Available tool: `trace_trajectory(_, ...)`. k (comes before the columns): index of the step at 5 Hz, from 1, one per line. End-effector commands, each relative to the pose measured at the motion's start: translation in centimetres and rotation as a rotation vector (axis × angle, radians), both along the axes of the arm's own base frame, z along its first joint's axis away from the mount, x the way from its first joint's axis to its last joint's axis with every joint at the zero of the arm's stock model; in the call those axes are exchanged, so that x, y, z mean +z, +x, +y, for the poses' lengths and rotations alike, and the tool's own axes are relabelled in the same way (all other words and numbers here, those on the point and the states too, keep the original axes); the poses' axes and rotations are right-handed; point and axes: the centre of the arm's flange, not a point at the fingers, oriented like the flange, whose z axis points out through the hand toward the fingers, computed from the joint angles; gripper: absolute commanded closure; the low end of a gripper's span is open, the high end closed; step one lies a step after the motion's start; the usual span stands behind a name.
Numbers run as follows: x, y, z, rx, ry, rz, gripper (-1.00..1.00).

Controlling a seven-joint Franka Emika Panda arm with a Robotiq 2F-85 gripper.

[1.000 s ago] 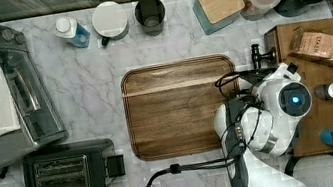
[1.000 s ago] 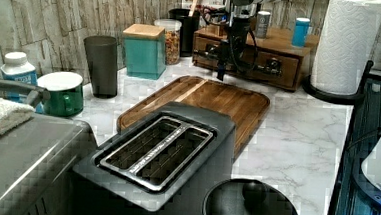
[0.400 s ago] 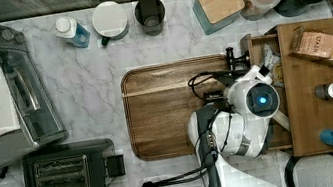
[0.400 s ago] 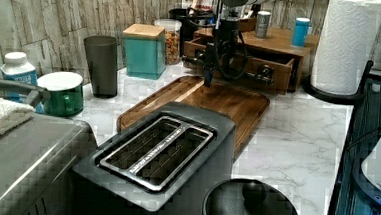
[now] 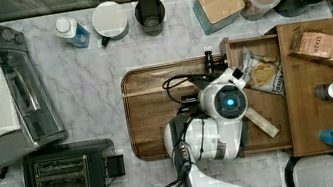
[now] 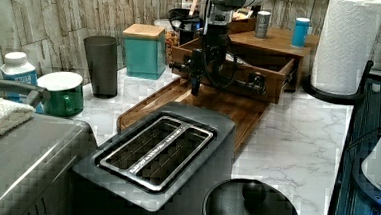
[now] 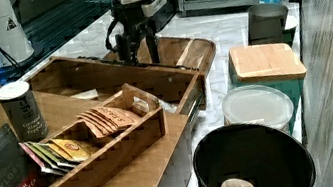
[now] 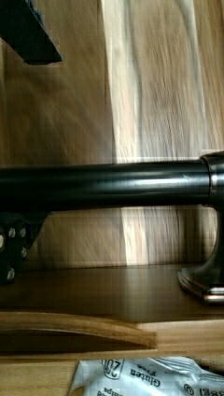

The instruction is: Open the drawer.

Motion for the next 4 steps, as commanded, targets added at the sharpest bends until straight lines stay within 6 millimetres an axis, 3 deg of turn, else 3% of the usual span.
trace_trajectory(1, 2.69, -1.37, 20.04, 0.169, -0.015, -0.034, -1.00)
trace_trajectory(4, 2.89, -1.62, 20.68, 0.164, -0.018, -0.051, -1.00)
